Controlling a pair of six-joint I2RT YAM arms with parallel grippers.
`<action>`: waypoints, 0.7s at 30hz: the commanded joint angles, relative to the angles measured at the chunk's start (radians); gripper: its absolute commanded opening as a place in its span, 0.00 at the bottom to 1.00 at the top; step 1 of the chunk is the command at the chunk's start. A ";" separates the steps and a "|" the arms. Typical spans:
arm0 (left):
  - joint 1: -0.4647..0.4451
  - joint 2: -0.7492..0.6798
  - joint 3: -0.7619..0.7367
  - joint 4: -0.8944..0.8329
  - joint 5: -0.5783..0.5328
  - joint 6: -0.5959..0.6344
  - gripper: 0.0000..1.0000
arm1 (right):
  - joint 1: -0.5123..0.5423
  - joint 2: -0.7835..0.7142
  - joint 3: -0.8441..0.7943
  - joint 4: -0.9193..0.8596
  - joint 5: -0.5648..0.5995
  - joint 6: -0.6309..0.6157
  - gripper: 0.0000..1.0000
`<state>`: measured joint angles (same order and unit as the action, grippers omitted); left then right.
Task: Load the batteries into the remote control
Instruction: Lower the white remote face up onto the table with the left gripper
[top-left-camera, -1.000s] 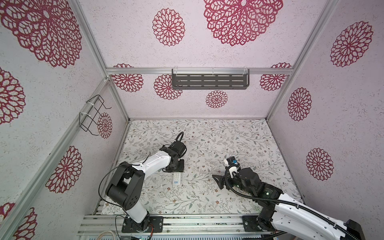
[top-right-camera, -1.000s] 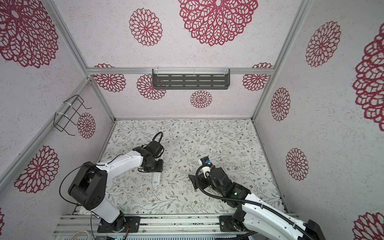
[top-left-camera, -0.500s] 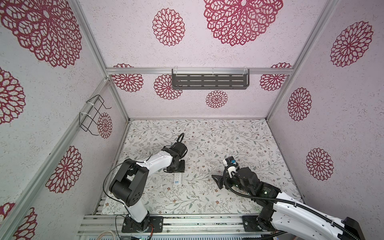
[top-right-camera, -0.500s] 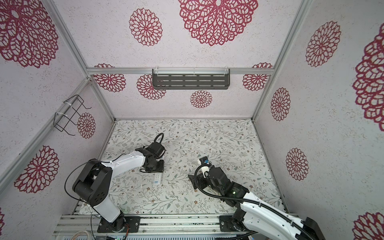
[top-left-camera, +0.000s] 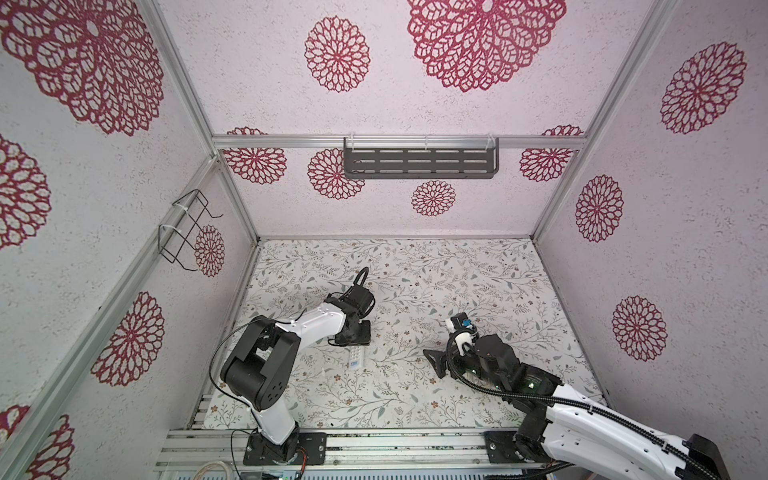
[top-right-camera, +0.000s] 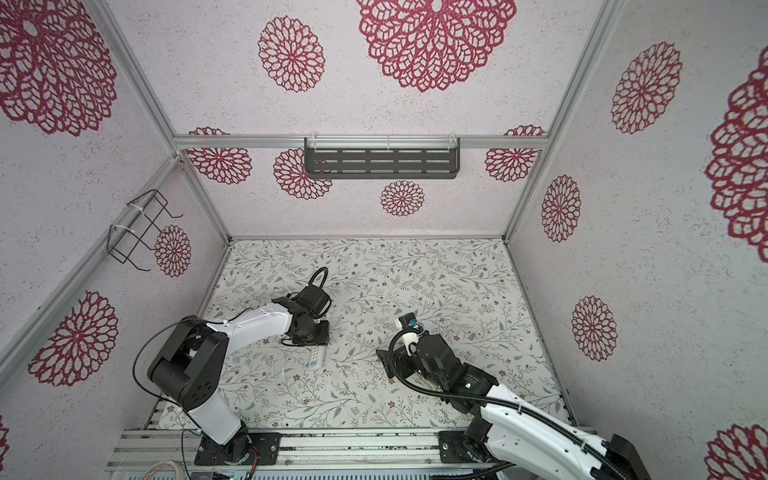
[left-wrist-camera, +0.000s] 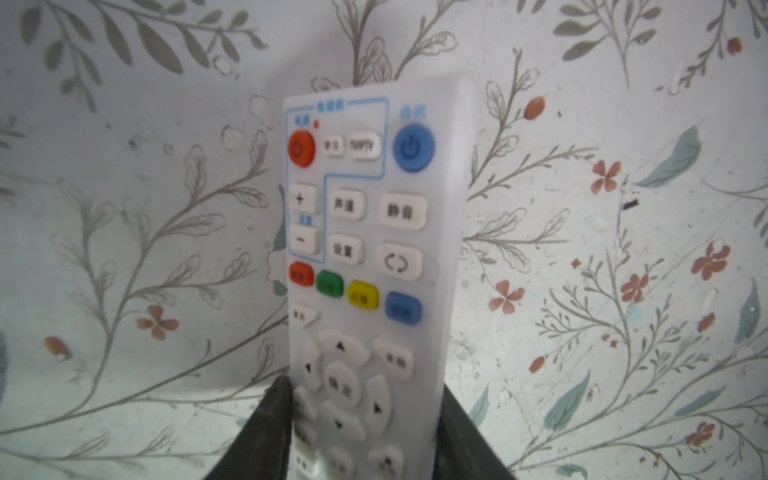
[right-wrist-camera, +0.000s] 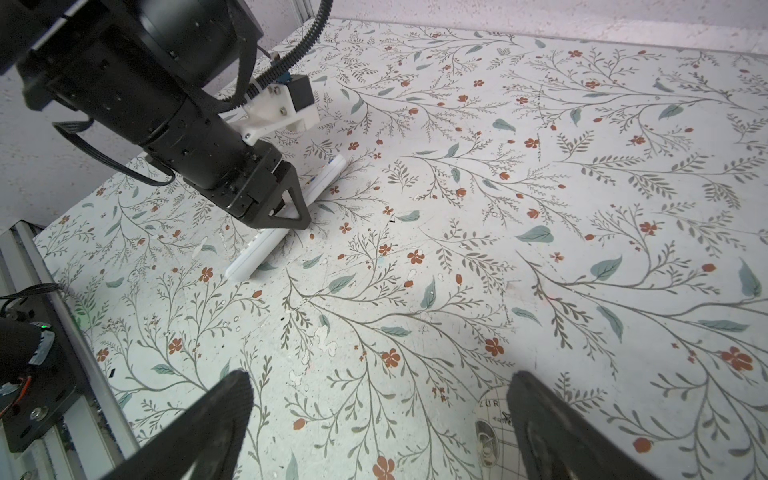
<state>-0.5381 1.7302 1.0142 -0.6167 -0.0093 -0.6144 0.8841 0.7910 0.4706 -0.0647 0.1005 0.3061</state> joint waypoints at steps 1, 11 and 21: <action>-0.002 0.009 -0.020 0.034 0.008 -0.010 0.11 | -0.004 -0.004 0.022 0.030 0.010 -0.022 0.99; -0.002 -0.055 -0.042 0.055 0.013 -0.025 0.33 | -0.004 -0.003 0.026 0.026 0.016 -0.022 0.99; -0.002 -0.182 -0.057 0.030 0.002 -0.044 0.84 | -0.005 -0.003 0.055 -0.011 0.053 -0.050 0.99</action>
<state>-0.5381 1.6073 0.9653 -0.5827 -0.0013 -0.6491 0.8841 0.7929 0.4744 -0.0711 0.1104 0.2897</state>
